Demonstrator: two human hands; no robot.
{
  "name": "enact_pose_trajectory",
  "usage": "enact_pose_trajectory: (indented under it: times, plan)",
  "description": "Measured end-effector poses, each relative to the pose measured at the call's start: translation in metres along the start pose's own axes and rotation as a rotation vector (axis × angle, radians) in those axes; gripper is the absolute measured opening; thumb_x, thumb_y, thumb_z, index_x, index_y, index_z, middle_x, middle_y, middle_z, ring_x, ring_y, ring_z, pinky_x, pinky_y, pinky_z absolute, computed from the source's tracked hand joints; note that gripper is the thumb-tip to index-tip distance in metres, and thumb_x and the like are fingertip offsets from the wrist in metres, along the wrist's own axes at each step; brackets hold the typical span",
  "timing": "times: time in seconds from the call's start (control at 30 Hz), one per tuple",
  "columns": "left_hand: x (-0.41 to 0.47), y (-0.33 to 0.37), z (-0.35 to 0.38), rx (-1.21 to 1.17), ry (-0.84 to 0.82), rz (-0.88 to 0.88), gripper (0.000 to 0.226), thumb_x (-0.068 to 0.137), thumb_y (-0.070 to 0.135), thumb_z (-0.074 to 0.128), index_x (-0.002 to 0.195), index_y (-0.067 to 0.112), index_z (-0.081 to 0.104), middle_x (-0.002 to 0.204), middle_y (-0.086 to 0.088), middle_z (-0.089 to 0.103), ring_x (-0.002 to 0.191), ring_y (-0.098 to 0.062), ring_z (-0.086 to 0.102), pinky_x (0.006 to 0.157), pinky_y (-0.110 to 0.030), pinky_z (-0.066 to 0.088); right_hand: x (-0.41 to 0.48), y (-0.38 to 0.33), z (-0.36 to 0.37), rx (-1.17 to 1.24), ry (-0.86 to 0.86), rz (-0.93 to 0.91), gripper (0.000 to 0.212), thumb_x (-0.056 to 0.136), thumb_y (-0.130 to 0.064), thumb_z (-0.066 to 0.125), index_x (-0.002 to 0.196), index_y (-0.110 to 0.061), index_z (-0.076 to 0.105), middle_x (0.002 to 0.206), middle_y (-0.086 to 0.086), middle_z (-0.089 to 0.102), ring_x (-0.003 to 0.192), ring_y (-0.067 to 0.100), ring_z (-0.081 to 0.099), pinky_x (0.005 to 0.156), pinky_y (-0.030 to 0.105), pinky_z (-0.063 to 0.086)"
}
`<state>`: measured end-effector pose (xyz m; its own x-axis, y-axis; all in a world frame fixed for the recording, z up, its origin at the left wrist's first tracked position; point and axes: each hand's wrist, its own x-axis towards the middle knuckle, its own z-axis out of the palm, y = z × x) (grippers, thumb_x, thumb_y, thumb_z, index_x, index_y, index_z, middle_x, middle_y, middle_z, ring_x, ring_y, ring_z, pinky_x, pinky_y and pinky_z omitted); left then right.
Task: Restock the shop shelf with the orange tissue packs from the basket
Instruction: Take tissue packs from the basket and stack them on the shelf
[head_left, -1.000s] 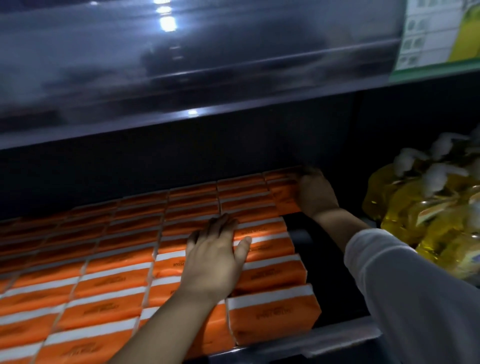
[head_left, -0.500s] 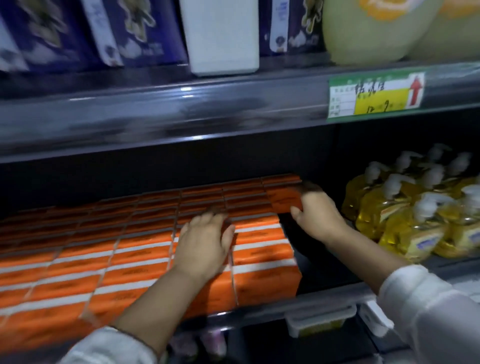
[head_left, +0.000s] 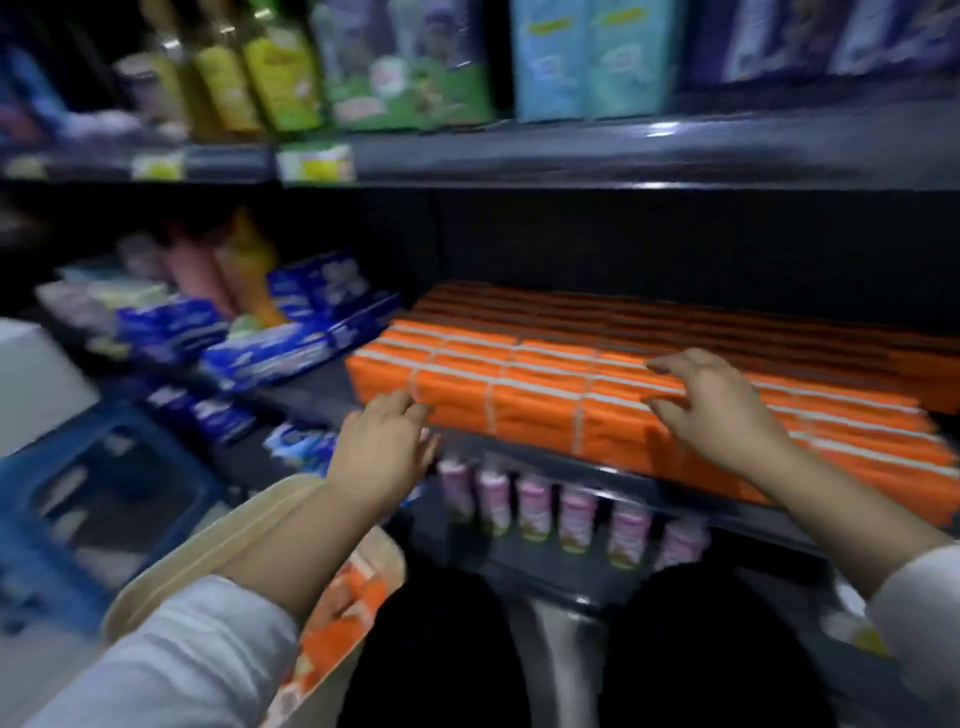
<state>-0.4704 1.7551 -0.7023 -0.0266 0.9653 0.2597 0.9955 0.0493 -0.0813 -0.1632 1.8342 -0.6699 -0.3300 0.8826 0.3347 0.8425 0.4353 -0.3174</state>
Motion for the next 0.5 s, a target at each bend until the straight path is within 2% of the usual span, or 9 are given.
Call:
enact_pose_trajectory:
  times: [0.1,0.27,0.5]
  plan:
    - [-0.046,-0.059,0.009,-0.006,-0.047,-0.121,0.031,0.073,0.031,0.075,0.096,0.012,0.069,0.087,-0.011,0.060,0.083,-0.036,0.061,0.062,-0.042,0.051,0.010,-0.063,0.033,0.043,-0.068,-0.092,0.043,0.077,-0.007,0.070,0.119,-0.004,0.060,0.117,0.019,0.060,0.112,0.035,0.054,0.095,0.033,0.039]
    - [-0.114,-0.132,0.035,-0.020,-0.126,-0.295,0.047,0.091,0.043,0.054,0.132,0.020,0.051,0.122,-0.005,0.051,0.115,-0.026,0.048,0.089,-0.036,0.040,0.015,-0.158,0.087,0.126,-0.175,-0.219,0.044,0.079,-0.009,0.068,0.123,-0.006,0.058,0.120,0.016,0.058,0.114,0.032,0.052,0.095,0.026,0.033]
    - [-0.168,-0.186,0.080,-0.042,-0.261,-0.477,0.052,0.087,0.047,0.059,0.133,0.027,0.050,0.128,0.002,0.054,0.115,-0.018,0.051,0.094,-0.033,0.044,0.011,-0.242,0.154,0.237,-0.303,-0.255,0.042,0.081,-0.010,0.066,0.122,-0.006,0.059,0.121,0.015,0.058,0.115,0.029,0.052,0.093,0.024,0.031]
